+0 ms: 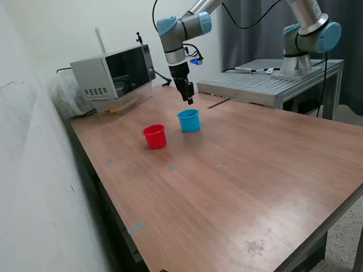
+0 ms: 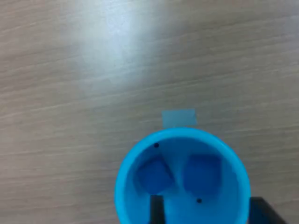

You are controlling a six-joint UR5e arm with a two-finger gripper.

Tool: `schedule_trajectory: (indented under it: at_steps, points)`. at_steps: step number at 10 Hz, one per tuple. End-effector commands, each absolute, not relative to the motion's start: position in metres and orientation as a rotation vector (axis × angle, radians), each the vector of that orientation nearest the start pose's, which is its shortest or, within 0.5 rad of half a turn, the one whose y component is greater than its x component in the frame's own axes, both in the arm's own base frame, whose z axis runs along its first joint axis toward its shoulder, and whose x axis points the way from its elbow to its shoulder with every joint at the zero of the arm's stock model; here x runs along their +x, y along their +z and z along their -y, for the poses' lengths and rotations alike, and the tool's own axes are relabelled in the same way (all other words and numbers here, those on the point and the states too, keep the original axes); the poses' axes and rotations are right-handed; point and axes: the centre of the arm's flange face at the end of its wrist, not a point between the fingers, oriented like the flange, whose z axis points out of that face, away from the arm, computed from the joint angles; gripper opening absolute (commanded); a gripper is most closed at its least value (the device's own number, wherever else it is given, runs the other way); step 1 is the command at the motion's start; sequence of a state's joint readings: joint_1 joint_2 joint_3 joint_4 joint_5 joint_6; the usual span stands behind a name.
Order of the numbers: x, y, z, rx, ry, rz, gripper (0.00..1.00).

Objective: Place red objects in the red bin, and blue objects in the blue bin.

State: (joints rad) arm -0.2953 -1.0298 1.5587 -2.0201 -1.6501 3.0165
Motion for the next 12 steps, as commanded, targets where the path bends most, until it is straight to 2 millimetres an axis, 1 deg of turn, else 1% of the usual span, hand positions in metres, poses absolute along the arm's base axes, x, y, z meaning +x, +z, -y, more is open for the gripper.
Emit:
schedule_trajectory:
  at_steps: [1, 5, 6, 7, 8, 9, 10, 12]
  points:
    - [-0.658, 0.219, -0.070, -1.957, -0.042, -2.311, 1.00]
    - [-0.658, 0.219, -0.068, -1.959, -0.045, -2.310, 1.00]
    - [-0.657, 0.221, -0.068, -1.960, -0.041, -2.311, 1.00]
    - [-0.656, 0.229, -0.066, -1.968, -0.031, -2.318, 1.00]
    - [-0.651, 0.253, -0.064, -1.970, -0.005, -2.333, 1.00]
    - [-0.633, 0.292, -0.057, -1.964, -0.023, -2.337, 1.00]
    - [-0.613, 0.320, -0.049, -1.966, -0.046, -2.336, 1.00]
    - [-0.560, 0.378, -0.032, -1.973, -0.040, -2.341, 1.00]
